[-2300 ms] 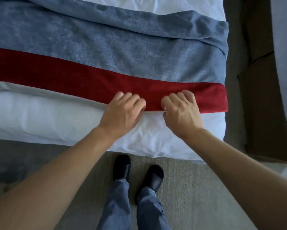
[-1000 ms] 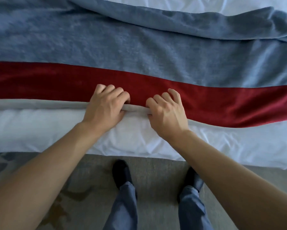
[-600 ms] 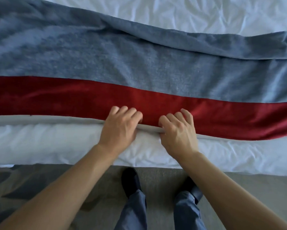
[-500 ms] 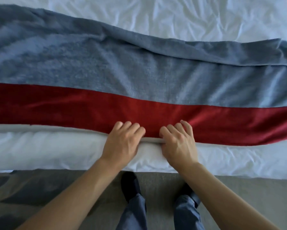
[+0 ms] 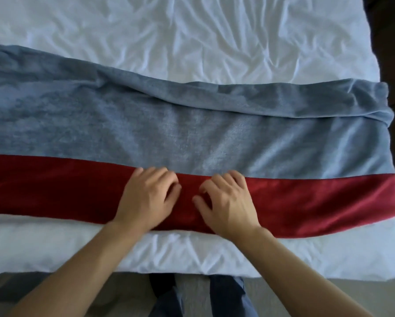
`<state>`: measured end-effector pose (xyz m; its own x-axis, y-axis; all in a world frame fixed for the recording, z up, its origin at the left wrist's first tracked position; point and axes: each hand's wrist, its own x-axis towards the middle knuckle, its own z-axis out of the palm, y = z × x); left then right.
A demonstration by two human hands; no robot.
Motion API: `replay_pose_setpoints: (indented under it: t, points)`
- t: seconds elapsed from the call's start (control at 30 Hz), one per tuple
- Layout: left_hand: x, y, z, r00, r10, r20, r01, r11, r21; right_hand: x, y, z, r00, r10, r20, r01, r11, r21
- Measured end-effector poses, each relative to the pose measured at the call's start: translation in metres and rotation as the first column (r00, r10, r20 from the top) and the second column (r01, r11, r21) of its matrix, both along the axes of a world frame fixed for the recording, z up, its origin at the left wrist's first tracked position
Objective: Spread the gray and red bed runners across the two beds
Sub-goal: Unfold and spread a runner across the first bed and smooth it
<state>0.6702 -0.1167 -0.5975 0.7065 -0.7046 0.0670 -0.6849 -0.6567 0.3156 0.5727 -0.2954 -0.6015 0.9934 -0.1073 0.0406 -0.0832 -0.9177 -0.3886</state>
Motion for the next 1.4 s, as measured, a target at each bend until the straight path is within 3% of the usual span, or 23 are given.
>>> replay_pose_setpoints:
  t: [0.27,0.47,0.6,0.73,0.93,1.1,1.3,1.4]
  points:
    - [0.102,-0.118,0.005,0.989,0.082,0.120,-0.088,0.995,0.047,0.069,-0.151,-0.001,0.994,-0.078,0.079,0.091,0.980,-0.177]
    - [0.160,-0.150,-0.007,0.993,0.104,0.048,-0.111,0.976,0.187,0.104,-0.228,-0.008,0.981,-0.164,-0.104,0.123,0.938,-0.324]
    - [0.191,-0.158,-0.012,0.971,0.202,0.128,-0.215,0.971,0.102,0.123,-0.251,-0.010,0.983,-0.184,0.026,0.183,0.930,-0.318]
    - [0.228,-0.174,-0.013,0.951,0.279,0.135,-0.290,0.954,0.071,0.154,-0.269,-0.013,0.971,-0.235,0.032,0.234,0.924,-0.302]
    - [0.230,-0.203,-0.036,0.998,0.047,0.049,-0.051,0.994,0.099,0.162,-0.291,-0.023,0.966,-0.258,0.012,0.249,0.921,-0.300]
    - [0.238,-0.208,-0.040,0.990,0.126,0.062,-0.132,0.986,0.105,0.139,-0.327,-0.028,0.943,-0.333,0.004,0.314,0.885,-0.343]
    - [0.168,-0.316,-0.035,0.986,-0.161,-0.050,0.162,0.986,0.032,0.117,-0.351,-0.024,0.967,-0.252,0.021,0.245,0.910,-0.334]
    - [0.140,-0.370,-0.035,0.981,-0.183,-0.057,0.184,0.983,0.001,0.094,-0.380,-0.022,0.974,-0.225,0.038,0.225,0.913,-0.339]
